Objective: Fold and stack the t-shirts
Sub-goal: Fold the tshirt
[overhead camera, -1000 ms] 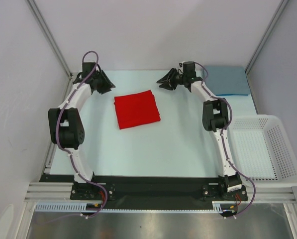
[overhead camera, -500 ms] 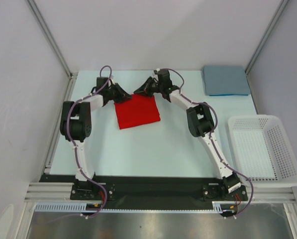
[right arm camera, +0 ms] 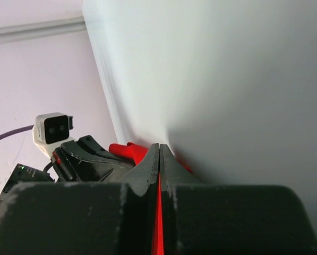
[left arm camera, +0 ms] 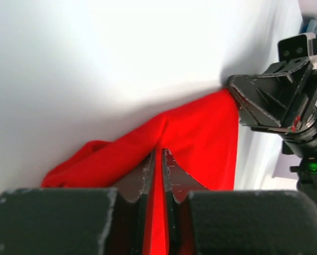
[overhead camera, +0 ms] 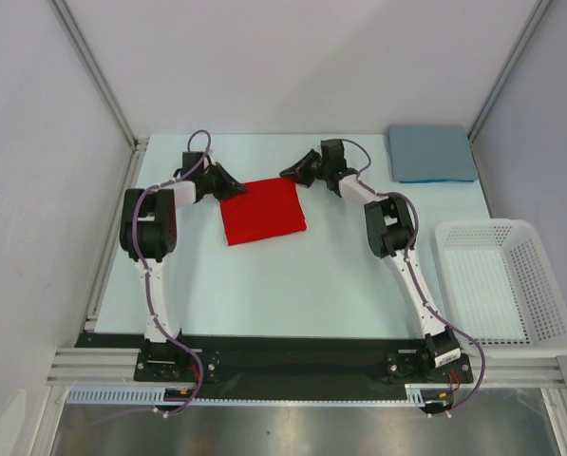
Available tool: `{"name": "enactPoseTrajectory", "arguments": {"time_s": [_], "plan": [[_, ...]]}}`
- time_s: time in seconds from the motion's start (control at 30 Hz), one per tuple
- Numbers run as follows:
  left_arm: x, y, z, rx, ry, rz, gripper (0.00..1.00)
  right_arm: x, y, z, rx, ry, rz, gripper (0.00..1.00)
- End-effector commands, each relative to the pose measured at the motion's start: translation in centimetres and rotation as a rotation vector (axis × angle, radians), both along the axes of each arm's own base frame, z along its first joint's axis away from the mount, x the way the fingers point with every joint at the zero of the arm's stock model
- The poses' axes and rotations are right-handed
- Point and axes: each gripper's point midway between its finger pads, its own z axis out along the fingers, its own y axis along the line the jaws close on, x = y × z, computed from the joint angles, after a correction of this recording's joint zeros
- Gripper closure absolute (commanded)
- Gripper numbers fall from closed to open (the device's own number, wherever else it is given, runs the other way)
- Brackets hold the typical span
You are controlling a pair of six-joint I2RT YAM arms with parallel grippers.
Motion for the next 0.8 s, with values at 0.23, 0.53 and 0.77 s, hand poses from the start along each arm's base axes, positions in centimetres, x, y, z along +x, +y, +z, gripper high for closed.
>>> {"name": "enactPoseTrajectory", "arguments": {"time_s": [0.23,0.53,0.77], "plan": [[-0.8,3.1,9.3,0.244,-0.157,-0.042,0.67,1.0,-5.9,6.9,-0.076,-0.096,0.052,0.96],[-10.5,-2.4,11.7,0.02,-0.156,-0.171,0.76,-8.3,-2.9,13.3,-0.142,-0.166,0.339,0.8],[-14.8,-3.6,6.6,-0.076,-0.046,-0.175,0.86,-16.8,2.4,11.0,-0.069,-0.076,0.625,0.99]]}}
